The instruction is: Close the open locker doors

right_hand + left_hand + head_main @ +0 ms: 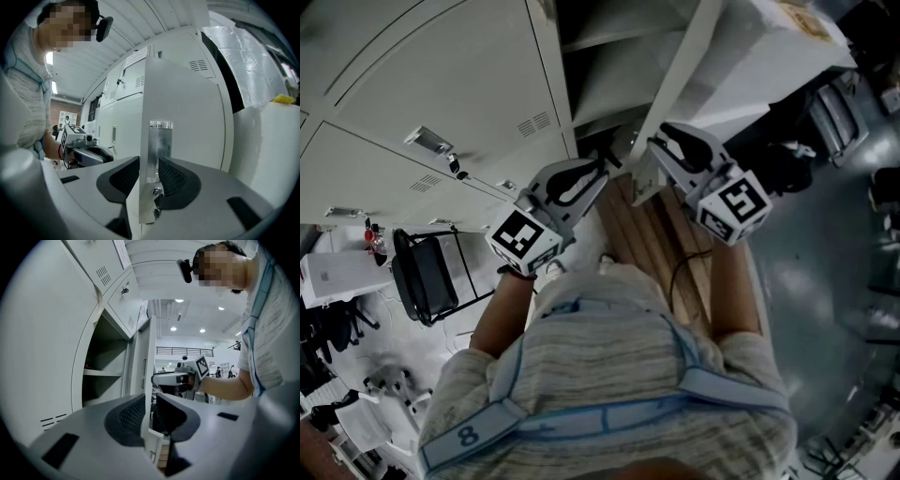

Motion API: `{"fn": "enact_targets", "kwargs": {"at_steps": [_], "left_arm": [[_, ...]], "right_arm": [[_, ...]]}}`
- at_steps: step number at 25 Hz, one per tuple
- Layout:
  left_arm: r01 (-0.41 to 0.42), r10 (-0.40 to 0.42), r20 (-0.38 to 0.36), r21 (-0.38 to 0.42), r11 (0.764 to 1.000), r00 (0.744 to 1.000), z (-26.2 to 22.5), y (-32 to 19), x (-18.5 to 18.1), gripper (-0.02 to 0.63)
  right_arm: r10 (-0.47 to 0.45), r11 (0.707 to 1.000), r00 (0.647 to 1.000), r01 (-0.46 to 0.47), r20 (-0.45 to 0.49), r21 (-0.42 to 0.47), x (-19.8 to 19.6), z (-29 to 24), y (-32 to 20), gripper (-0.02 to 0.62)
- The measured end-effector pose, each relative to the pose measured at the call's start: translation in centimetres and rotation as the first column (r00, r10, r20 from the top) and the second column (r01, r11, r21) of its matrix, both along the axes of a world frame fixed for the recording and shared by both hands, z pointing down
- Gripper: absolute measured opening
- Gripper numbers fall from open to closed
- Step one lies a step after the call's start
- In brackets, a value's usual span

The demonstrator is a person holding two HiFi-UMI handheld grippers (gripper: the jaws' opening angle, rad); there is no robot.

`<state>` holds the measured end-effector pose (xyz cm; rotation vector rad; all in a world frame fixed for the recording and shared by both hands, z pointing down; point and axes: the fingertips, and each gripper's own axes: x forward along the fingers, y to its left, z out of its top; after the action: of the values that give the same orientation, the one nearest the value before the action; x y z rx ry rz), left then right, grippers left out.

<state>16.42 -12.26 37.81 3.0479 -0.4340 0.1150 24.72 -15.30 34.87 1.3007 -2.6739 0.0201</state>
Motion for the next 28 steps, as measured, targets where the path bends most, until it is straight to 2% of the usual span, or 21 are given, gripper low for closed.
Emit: {"fn": "enact_targets", "kwargs": {"at_steps": [11, 28], "left_arm": [[0.036, -0.036, 0.002, -0.006, 0.999, 0.999, 0.3, -0.5, -2.7, 0.063], [0.08, -0.08, -0.012, -0.008, 0.997, 0.997, 0.4, -2.4, -6.0, 0.063]], "right_arm": [[-0.016, 1.0, 1.0, 0.016, -0.023, -0.004, -2.7, 0.0, -2.5, 0.103], [0.015, 1.0, 1.0, -0.015, -0.017, -0.015, -5.3, 0.2, -6.1, 0.103]]}}
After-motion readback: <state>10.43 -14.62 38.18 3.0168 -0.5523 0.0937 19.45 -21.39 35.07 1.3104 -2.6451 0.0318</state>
